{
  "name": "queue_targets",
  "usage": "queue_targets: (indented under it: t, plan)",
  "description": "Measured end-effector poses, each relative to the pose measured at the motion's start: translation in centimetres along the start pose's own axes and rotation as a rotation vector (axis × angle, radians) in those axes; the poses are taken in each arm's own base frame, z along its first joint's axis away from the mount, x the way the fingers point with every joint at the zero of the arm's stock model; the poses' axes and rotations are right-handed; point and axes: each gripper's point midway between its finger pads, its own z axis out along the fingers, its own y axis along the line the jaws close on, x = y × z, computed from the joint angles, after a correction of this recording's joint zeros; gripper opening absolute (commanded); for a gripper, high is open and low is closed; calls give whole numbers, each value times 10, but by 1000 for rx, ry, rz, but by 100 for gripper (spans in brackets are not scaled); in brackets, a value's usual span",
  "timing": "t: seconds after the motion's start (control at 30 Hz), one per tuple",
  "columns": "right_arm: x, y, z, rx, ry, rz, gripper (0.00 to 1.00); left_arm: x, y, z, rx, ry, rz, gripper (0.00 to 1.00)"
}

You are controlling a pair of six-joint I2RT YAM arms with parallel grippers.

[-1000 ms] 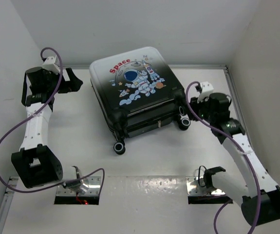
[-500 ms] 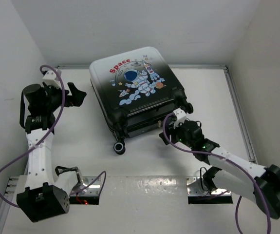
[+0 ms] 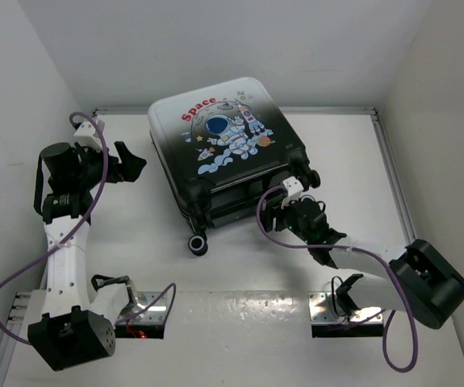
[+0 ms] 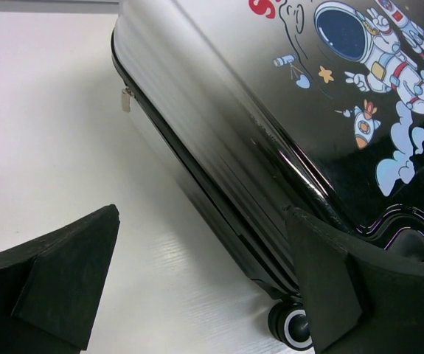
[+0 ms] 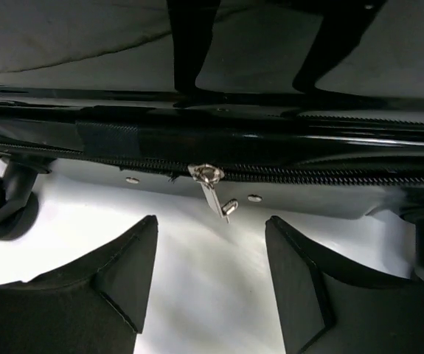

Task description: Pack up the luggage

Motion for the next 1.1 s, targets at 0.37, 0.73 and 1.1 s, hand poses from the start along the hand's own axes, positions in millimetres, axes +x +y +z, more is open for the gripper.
queue_targets:
  t: [0.37,0.73,1.1]
  plan:
    - [-1,-8,22,9,-1,11,42,7,6,7,-6,31,-29,100]
    - [0,-1,28,-36,14,5,0,12,5,6,-5,47,-41,98]
    - [-7,-27,17,50,15,-17,0,20,8,5,-26,83,-66,83]
